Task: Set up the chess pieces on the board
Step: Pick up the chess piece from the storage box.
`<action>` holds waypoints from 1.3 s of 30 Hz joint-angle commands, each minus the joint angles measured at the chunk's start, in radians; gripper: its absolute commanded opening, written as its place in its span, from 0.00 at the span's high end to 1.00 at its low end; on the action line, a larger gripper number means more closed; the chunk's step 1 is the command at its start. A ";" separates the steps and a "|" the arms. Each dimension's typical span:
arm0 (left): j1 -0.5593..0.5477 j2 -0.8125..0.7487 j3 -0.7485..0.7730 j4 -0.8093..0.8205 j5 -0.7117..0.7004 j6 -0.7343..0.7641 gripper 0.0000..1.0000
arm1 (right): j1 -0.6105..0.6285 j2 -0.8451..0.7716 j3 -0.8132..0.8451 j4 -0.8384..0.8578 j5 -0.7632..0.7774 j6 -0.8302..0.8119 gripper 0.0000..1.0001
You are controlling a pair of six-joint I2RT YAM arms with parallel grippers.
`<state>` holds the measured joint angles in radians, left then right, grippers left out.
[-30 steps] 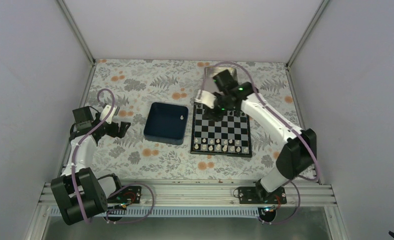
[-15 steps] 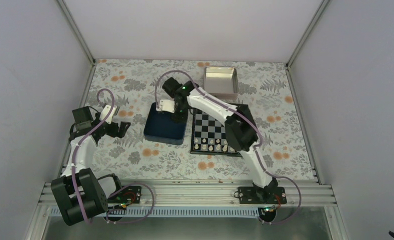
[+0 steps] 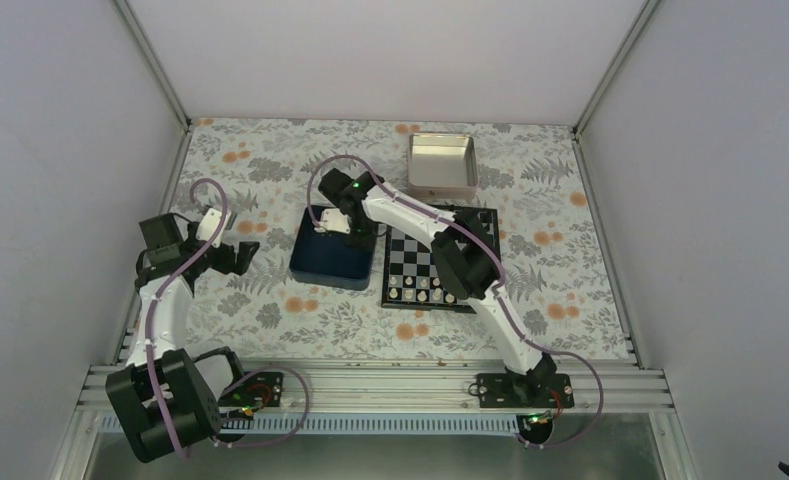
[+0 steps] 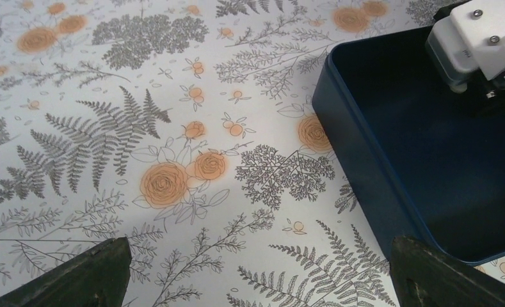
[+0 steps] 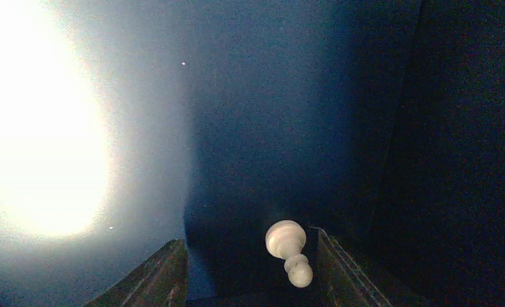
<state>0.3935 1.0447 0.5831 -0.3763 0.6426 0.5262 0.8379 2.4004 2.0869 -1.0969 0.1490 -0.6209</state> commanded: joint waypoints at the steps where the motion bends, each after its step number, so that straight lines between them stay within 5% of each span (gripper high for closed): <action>1: 0.010 -0.023 -0.010 0.005 0.054 0.027 0.00 | 0.010 0.022 0.016 -0.013 0.039 0.006 0.47; 10: 0.023 -0.016 -0.005 -0.006 0.074 0.036 0.00 | 0.013 0.043 0.014 -0.006 0.091 -0.006 0.48; 17: 0.031 -0.012 -0.003 -0.013 0.089 0.044 0.00 | 0.019 0.051 0.013 -0.047 0.059 0.003 0.77; 24: 0.039 -0.015 0.000 -0.018 0.102 0.050 0.00 | 0.028 0.028 -0.016 -0.054 0.055 0.008 0.89; 33: 0.047 -0.007 0.005 -0.018 0.106 0.048 0.00 | 0.023 -0.092 -0.003 -0.083 -0.039 -0.002 0.92; 39: 0.054 -0.004 0.007 -0.019 0.103 0.043 0.00 | -0.071 -0.309 -0.081 -0.118 -0.152 -0.011 0.92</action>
<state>0.4377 1.0363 0.5831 -0.3962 0.7136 0.5575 0.8371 2.2753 2.0453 -1.1721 0.0906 -0.6205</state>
